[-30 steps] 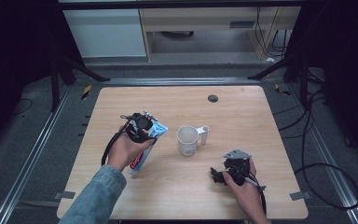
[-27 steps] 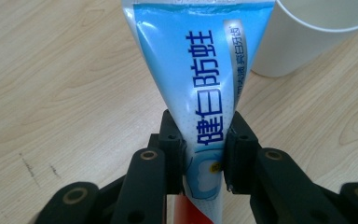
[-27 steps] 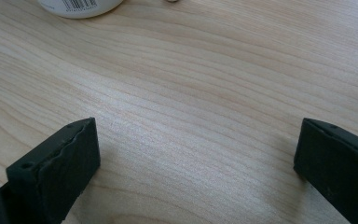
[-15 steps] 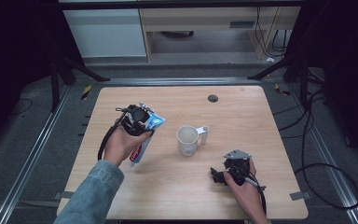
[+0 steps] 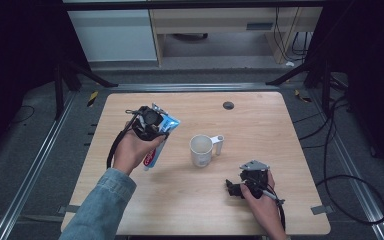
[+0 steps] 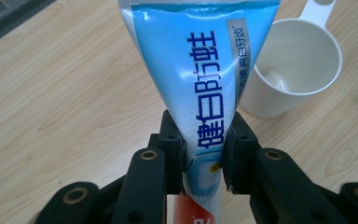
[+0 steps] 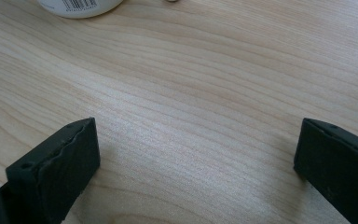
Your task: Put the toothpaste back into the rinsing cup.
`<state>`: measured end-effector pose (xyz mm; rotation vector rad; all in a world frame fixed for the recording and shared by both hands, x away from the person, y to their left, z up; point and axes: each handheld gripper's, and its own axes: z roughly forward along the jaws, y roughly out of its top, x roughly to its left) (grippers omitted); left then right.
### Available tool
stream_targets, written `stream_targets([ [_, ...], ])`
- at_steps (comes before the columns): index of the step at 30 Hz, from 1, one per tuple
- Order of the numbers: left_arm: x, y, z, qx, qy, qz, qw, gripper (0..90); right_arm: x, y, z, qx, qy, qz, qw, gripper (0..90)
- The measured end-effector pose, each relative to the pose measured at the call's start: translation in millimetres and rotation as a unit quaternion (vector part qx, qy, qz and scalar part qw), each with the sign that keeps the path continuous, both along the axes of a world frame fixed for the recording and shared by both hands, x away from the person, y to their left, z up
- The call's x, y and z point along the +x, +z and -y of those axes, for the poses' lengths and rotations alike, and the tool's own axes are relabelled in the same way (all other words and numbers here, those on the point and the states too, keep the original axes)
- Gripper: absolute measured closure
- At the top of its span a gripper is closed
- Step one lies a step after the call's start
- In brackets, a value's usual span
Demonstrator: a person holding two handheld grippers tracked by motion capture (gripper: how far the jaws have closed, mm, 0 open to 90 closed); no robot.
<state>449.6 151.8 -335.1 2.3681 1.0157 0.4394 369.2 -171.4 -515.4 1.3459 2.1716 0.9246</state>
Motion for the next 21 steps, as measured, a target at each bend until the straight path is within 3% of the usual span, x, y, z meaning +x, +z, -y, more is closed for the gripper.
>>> stream_targets([
  [2, -1.6, 2.8, 1.3, -0.012, -0.002, 0.004, 0.9999, 72.2, 0.0, 0.0, -0.2, 0.001, 0.0, 0.0, 1.0, 0.4],
  [18, 4.2, 14.6, 8.0, -0.05, 0.009, 0.039, 0.9979, 72.2, -0.1, 0.0, 0.1, 0.001, 0.001, 0.0, 1.0, 0.4],
  [21, 6.5, 15.3, 10.0, -0.079, 0.011, 0.044, 0.9959, 72.3, -0.2, 0.0, 0.1, 0.001, 0.001, 0.0, 1.0, 0.4],
])
